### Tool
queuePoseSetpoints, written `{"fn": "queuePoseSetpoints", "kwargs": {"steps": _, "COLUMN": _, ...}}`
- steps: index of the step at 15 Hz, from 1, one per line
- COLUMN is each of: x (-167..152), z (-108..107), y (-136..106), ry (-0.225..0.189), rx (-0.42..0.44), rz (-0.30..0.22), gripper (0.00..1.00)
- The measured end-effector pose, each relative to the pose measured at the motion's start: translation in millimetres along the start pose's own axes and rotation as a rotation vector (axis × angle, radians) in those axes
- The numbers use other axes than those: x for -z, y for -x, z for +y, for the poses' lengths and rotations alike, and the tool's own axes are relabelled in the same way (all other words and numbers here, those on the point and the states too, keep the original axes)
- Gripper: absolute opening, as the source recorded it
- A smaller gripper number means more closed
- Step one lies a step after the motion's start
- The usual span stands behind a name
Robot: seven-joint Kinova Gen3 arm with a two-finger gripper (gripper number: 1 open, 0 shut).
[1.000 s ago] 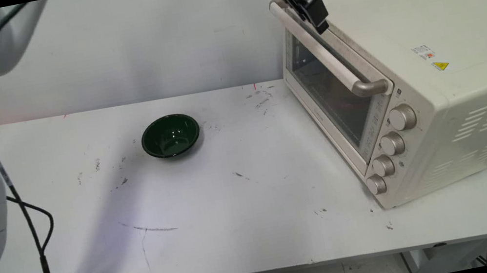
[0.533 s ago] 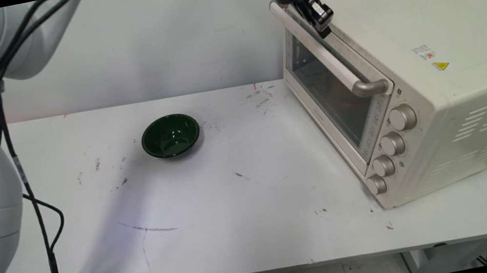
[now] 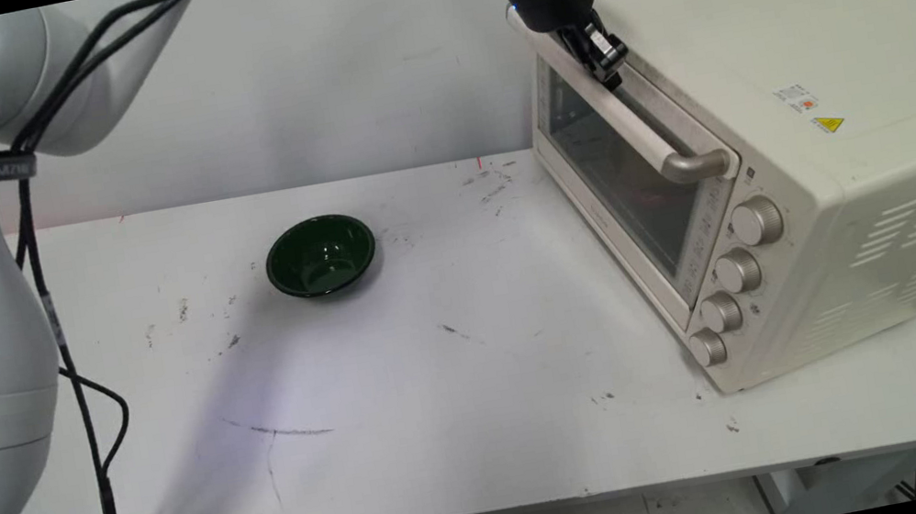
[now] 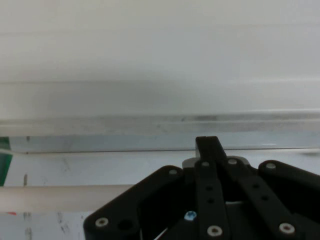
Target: Open the oven
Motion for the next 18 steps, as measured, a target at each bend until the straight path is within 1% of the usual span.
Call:
{"fn": "queuePoseSetpoints", "kwargs": {"steps": 5, "x": 0.5, "z": 0.1, "y": 6.8, "ry": 0.006, "rx": -0.001, "rz": -0.009, "gripper": 0.0}}
{"fn": "queuePoseSetpoints", "kwargs": {"steps": 9, "x": 11.7, "z": 1.5, "y": 18.8, "ry": 0.016, "rx": -0.021, "rz": 0.008, "gripper": 0.0}}
{"fn": "queuePoseSetpoints", "kwargs": {"steps": 11, "x": 16.9, "z": 1.0, "y": 29.1, "ry": 0.02, "rx": -0.03, "rz": 0.017, "gripper": 0.0}}
{"fn": "queuePoseSetpoints", "kwargs": {"steps": 14, "x": 20.8, "z": -2.0, "y": 51.1, "ry": 0.022, "rx": -0.047, "rz": 0.023, "gripper": 0.0}}
{"fn": "queuePoseSetpoints", "kwargs": {"steps": 18, "x": 19.5, "z": -10.7, "y": 82.7, "ry": 0.014, "rx": -0.061, "rz": 0.027, "gripper": 0.0}}
